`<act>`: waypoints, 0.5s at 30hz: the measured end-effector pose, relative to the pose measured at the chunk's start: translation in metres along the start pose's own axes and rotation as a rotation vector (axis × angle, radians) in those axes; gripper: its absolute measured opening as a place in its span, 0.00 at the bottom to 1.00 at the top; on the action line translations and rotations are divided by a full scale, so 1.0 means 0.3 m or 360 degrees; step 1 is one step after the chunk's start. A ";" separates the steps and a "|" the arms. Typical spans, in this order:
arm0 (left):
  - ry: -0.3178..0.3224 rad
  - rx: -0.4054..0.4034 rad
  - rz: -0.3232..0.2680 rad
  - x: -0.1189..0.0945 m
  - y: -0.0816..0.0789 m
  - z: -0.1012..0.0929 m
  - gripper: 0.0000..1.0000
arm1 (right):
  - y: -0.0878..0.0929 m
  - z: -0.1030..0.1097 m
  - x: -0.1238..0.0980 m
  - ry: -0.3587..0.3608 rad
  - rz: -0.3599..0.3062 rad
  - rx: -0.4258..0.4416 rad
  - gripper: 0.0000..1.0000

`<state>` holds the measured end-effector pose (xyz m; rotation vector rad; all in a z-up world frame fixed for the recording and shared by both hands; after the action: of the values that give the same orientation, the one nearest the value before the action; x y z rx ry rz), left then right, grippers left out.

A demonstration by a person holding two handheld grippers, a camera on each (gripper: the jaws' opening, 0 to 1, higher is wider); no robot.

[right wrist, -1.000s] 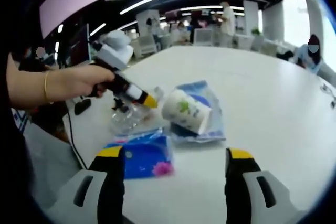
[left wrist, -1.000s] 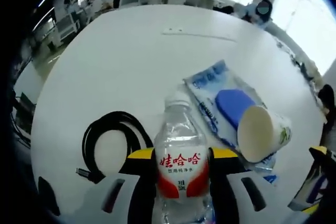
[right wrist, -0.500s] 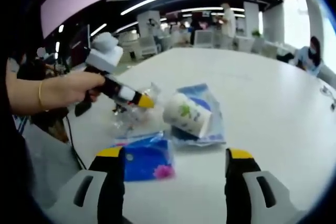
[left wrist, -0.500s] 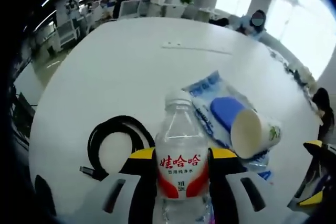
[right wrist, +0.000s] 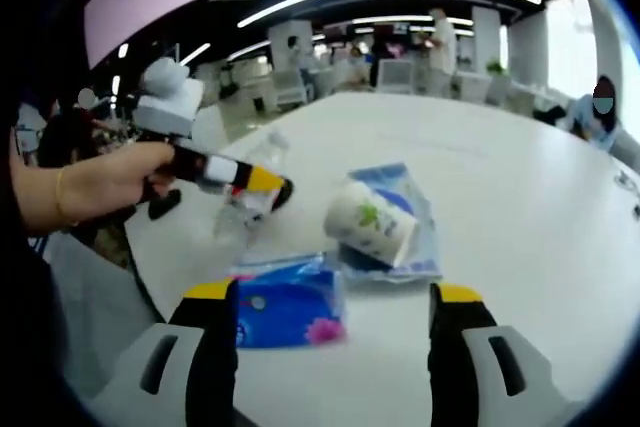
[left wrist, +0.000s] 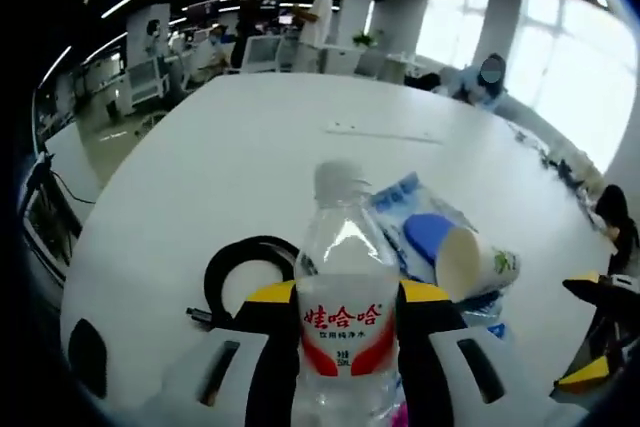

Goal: Arrange the tabletop items into an orderly group along one side of the table until the central work area is clear of visible clutter.

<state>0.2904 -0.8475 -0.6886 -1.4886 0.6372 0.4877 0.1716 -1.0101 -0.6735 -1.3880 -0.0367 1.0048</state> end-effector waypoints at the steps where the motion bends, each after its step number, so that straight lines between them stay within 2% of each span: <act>1: 0.0000 0.0000 -0.0001 -0.002 -0.001 -0.001 0.35 | 0.000 0.001 0.000 0.0000 0.0000 -0.0001 0.76; 9: 0.0006 -0.0028 -0.0079 -0.024 -0.030 0.004 0.34 | -0.001 0.002 -0.007 0.0004 0.0006 -0.0010 0.76; 15: 0.0021 -0.0022 -0.0171 -0.040 -0.056 0.001 0.34 | 0.000 0.001 -0.008 0.0010 0.0007 -0.0007 0.76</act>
<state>0.2926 -0.8470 -0.6681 -1.5320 0.5618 0.4003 0.1701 -1.0112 -0.6722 -1.3957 -0.0313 1.0045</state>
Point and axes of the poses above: the point that each gripper's makers call its tool centre point, and the gripper's own axes: x roughly forward along the fingers, z roughly to its left, y roughly out of its underside, the point moved 1 cm from there along -x, roughly backward along the fingers, and after that the axes turned 13 degrees about -y, right-handed, at the moved point
